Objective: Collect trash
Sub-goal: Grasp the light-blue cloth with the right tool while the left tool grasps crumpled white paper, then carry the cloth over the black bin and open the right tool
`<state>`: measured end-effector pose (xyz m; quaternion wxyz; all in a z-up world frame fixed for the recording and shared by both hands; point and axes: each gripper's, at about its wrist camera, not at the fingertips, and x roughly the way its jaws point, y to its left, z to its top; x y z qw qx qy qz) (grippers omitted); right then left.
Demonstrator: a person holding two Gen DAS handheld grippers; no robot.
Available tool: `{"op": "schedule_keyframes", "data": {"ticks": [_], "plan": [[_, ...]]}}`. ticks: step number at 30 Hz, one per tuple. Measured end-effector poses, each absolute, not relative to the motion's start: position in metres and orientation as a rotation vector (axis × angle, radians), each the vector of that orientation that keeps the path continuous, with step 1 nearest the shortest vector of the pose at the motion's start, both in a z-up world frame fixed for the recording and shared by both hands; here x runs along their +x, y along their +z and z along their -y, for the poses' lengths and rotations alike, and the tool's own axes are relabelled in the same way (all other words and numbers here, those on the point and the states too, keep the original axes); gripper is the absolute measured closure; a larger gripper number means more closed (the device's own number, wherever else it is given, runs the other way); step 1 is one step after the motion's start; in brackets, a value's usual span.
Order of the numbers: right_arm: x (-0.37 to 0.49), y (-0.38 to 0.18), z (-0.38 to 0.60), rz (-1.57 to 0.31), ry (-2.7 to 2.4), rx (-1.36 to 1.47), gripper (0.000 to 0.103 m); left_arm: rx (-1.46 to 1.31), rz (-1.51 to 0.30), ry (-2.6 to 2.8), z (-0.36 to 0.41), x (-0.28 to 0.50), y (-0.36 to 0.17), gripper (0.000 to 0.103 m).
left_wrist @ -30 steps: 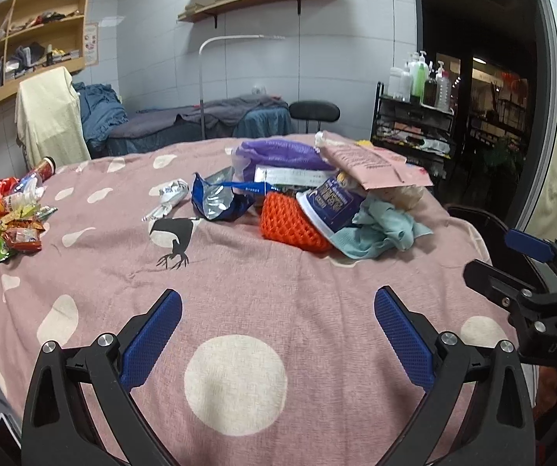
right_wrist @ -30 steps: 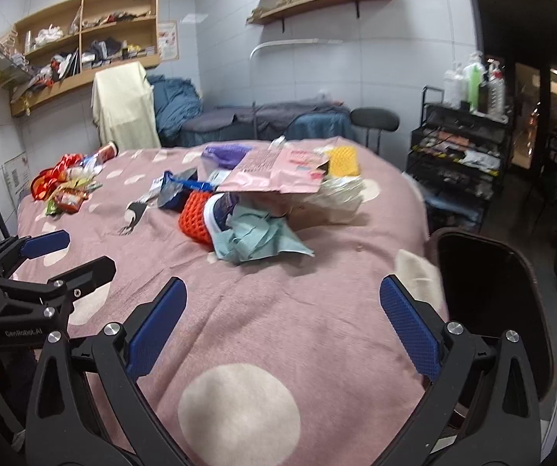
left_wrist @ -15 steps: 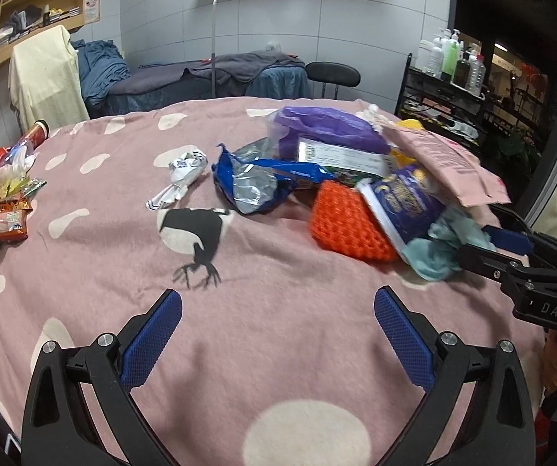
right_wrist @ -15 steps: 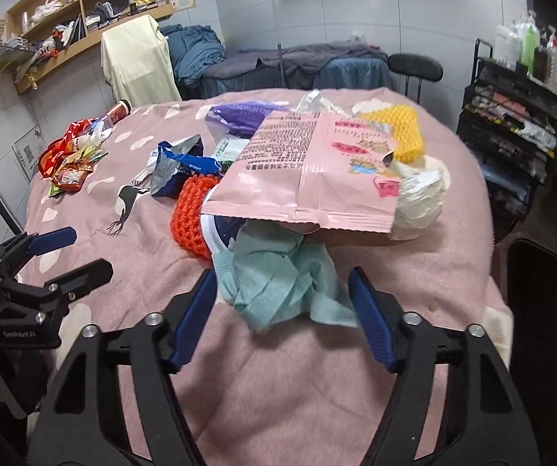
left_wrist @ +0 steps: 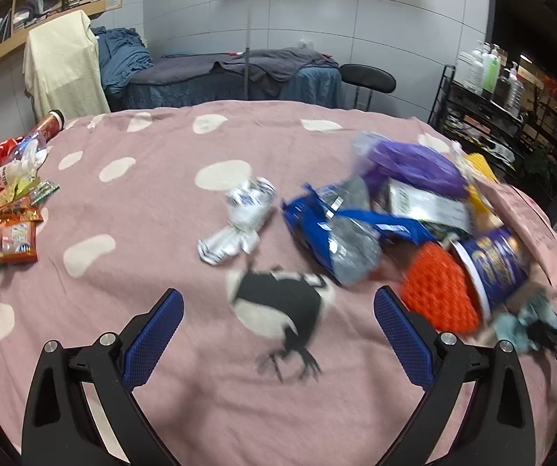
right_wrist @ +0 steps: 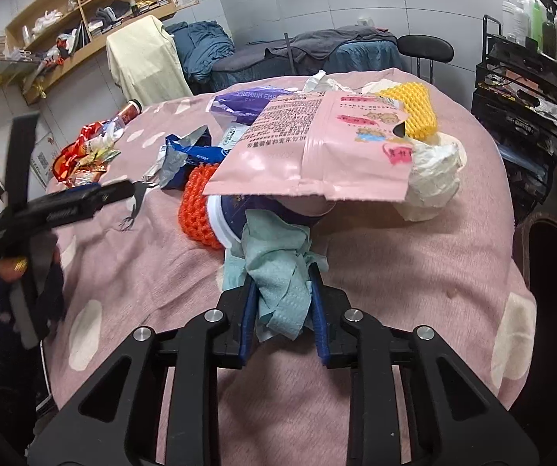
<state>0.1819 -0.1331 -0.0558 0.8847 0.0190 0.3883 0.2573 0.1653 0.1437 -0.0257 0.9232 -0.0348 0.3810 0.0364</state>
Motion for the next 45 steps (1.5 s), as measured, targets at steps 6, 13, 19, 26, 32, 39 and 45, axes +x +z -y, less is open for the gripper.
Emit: {"op": "schedule_keyframes", "data": {"ticks": [6,13,19,26,32,39,45], "plan": [[0.169,-0.052,0.141,-0.785,0.54,0.066,0.077,-0.067,-0.861,0.083,-0.167,0.219,-0.034,0.027],[0.16,-0.052,0.146,-0.768,0.532,0.075,0.077,-0.013,-0.942,0.107,-0.17,0.26,-0.056,0.056],[0.155,-0.052,0.149,-0.743,0.542,0.085,0.077,-0.031,-0.909,0.114,-0.167,0.247,-0.053,0.076],[0.147,-0.054,0.15,-0.712,0.554,0.088,0.077,-0.045,-0.798,0.151,-0.163,0.201,-0.031,0.079],[0.142,-0.052,0.153,-0.687,0.559,0.096,0.077,-0.077,-0.72,0.132,-0.151,0.161,-0.014,0.079],[0.127,-0.044,0.164,-0.634,0.541,0.1,0.077,-0.095,-0.65,0.098,-0.129,0.122,0.0,0.079],[0.116,-0.038,0.186,-0.589,0.486,0.123,0.077,-0.09,-0.6,0.032,-0.099,0.095,0.013,0.079]]}}
